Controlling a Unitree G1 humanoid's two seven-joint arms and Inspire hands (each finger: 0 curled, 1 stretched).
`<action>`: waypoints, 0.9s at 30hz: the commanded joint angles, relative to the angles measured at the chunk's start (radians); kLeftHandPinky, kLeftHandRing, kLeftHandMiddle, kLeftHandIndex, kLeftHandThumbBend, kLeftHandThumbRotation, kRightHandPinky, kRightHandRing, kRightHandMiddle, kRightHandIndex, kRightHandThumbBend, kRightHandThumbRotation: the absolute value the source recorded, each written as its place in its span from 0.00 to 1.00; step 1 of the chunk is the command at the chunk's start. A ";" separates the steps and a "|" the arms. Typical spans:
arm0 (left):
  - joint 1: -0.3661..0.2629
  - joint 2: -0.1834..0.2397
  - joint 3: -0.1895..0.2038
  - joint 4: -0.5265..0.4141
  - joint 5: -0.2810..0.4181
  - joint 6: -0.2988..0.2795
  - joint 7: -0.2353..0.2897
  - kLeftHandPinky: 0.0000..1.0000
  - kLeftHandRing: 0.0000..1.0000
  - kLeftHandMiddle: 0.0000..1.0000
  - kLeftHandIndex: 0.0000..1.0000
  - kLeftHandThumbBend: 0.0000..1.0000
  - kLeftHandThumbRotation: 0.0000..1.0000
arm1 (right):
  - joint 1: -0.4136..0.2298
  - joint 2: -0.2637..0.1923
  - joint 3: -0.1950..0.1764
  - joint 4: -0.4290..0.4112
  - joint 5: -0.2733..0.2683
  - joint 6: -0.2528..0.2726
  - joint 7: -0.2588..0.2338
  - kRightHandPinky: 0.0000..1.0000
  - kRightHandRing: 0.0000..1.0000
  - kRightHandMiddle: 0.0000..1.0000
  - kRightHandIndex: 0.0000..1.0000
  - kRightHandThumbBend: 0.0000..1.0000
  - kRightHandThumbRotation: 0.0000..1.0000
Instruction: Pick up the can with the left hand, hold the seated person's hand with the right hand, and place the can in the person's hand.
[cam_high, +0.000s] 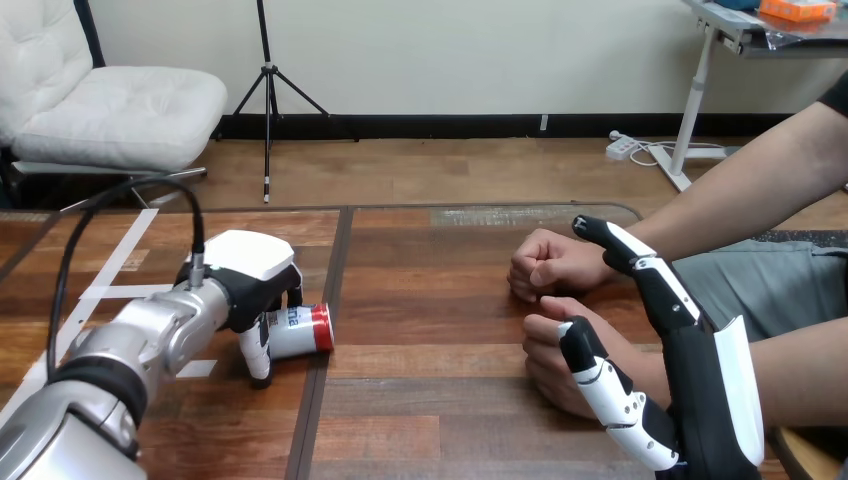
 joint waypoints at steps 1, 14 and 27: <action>0.050 -0.043 0.013 0.013 -0.027 -0.005 0.072 0.46 0.53 0.59 0.60 0.73 0.00 | -0.057 0.006 -0.011 -0.040 0.005 -0.022 -0.015 0.84 0.86 0.84 0.82 0.54 0.75; 0.064 -0.061 0.032 0.009 -0.061 0.035 0.159 0.37 0.43 0.49 0.49 0.65 0.00 | -0.054 0.004 -0.007 -0.048 0.005 -0.013 -0.010 0.83 0.86 0.84 0.82 0.54 0.76; 0.081 -0.076 0.056 0.006 -0.087 0.032 0.208 0.36 0.43 0.50 0.48 0.62 0.00 | -0.064 -0.002 -0.005 -0.035 0.009 -0.029 -0.008 0.84 0.86 0.84 0.82 0.54 0.76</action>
